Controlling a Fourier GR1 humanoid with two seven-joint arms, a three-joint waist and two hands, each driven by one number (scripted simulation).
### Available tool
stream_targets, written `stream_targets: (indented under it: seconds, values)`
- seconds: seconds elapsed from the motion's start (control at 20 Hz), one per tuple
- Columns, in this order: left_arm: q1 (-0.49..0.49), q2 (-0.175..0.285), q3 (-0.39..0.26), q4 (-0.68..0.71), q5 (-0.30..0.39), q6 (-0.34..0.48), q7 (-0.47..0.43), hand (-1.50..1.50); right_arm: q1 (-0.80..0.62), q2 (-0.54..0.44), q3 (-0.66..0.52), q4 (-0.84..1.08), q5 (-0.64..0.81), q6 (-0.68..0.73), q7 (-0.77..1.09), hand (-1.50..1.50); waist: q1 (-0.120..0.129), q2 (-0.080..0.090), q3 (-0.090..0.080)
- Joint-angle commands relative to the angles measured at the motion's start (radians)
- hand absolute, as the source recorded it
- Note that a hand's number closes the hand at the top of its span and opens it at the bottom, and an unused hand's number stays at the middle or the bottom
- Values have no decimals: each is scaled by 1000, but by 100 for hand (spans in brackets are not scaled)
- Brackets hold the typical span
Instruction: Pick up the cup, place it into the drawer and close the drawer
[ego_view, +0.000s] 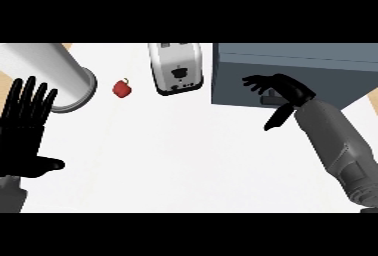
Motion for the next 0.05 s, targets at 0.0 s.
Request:
stream_targets:
  seconds: [0.0]
  values:
    - [-22, 10, 9, 35, -19, -6, -5, -150, -88, -63, -43, 76, -4, -25, 121, -150, 15, 46, 15]
